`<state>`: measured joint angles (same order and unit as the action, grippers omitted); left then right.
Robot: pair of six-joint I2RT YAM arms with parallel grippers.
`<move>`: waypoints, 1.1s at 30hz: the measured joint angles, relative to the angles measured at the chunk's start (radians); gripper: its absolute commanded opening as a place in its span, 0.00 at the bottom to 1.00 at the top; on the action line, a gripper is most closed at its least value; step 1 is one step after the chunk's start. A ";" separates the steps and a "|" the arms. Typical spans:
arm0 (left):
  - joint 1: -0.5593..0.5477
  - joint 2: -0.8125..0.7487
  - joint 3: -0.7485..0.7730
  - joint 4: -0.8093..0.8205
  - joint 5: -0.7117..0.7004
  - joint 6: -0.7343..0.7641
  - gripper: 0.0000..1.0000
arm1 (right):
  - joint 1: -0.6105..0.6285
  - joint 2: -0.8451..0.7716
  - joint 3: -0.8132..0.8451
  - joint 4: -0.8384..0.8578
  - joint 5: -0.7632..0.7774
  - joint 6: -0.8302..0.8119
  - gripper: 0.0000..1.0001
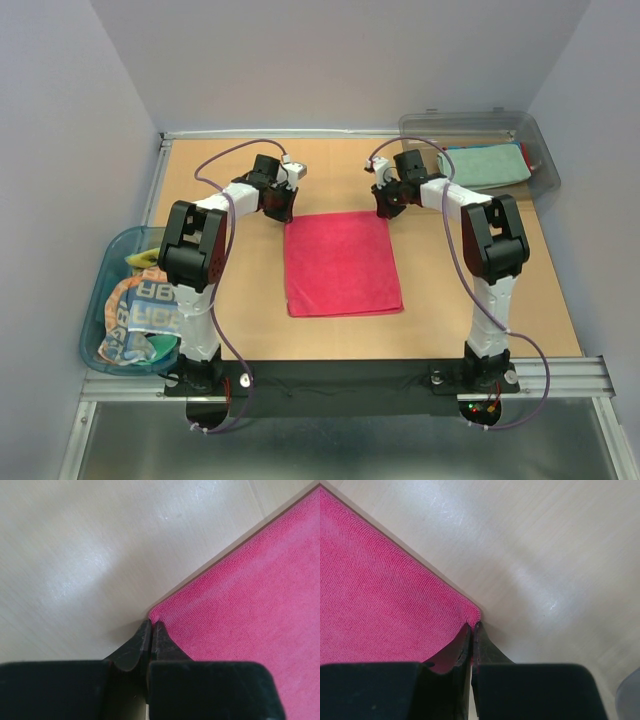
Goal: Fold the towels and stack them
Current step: Fold the towel
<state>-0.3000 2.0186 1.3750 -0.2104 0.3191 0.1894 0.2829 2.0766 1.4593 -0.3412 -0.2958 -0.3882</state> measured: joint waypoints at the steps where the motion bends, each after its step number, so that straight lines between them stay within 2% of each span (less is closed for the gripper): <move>1: 0.000 -0.002 0.000 0.000 -0.002 0.000 0.00 | 0.000 -0.002 0.000 -0.001 0.009 0.002 0.01; 11: -0.006 -0.054 0.000 -0.011 -0.048 -0.008 0.00 | 0.000 -0.008 0.026 -0.028 0.071 0.019 0.01; 21: -0.010 -0.278 -0.127 0.078 -0.055 -0.034 0.00 | 0.000 -0.130 0.013 -0.032 0.085 0.055 0.01; 33: -0.058 -0.443 -0.318 0.115 -0.106 -0.099 0.00 | 0.001 -0.354 -0.192 -0.026 0.043 0.130 0.01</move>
<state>-0.3580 1.5761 1.0569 -0.0956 0.2127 0.0906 0.2840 1.7226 1.2678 -0.3668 -0.2527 -0.2577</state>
